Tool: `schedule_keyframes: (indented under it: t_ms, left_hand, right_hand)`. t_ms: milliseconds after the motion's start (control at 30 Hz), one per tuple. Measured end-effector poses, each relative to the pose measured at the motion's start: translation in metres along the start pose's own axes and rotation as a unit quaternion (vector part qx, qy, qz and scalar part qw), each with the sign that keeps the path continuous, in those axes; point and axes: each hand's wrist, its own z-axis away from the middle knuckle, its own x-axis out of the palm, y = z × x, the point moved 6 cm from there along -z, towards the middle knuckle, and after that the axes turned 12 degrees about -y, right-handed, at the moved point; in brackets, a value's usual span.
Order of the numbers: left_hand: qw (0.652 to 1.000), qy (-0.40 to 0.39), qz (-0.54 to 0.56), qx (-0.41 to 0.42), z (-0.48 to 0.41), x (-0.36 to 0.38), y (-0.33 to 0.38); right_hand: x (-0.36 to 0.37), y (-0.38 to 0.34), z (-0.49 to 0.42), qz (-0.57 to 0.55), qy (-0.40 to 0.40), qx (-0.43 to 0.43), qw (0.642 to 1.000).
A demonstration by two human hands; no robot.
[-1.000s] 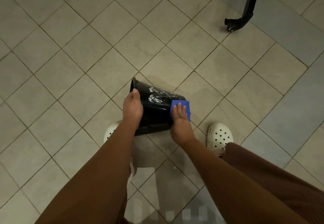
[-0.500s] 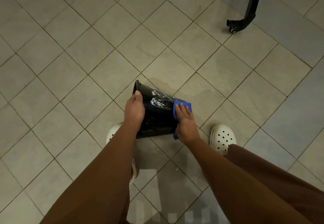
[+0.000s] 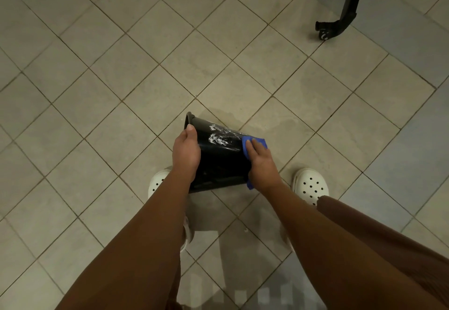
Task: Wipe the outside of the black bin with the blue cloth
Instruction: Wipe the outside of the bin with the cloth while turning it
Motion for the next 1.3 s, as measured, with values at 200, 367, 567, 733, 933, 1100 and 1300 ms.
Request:
schedule_keyframes:
  t_ms: [200, 367, 567, 733, 933, 1100, 1300]
  left_hand:
    - [1.0, 0.002, -0.016, 0.013, 0.0, 0.003, 0.0]
    - [1.0, -0.006, -0.011, 0.016, 0.0, 0.003, 0.001]
    - [0.999, -0.004, -0.033, 0.025, 0.007, 0.005, 0.003]
    - [0.999, -0.011, -0.033, 0.027, 0.007, 0.001, 0.005]
    - [0.998, -0.016, -0.037, 0.046, 0.01, 0.003, 0.008]
    - [0.998, -0.01, 0.009, 0.065, 0.009, -0.002, 0.007]
    - [0.997, -0.018, 0.052, 0.063, 0.008, -0.006, 0.011]
  right_hand:
    - [0.0, -0.001, 0.006, 0.013, 0.006, 0.074, 0.997]
    - [-0.002, -0.012, 0.002, 0.005, 0.014, -0.021, 1.0]
    - [-0.006, 0.013, 0.001, -0.024, -0.045, 0.099, 0.994]
    - [-0.003, -0.006, 0.009, -0.024, 0.013, 0.033, 0.999]
    - [-0.006, -0.003, -0.002, -0.04, -0.032, 0.031, 0.998]
    - [-0.01, -0.005, 0.004, -0.063, 0.009, 0.102, 0.993]
    - [0.0, -0.011, 0.002, -0.01, -0.011, -0.006, 1.0]
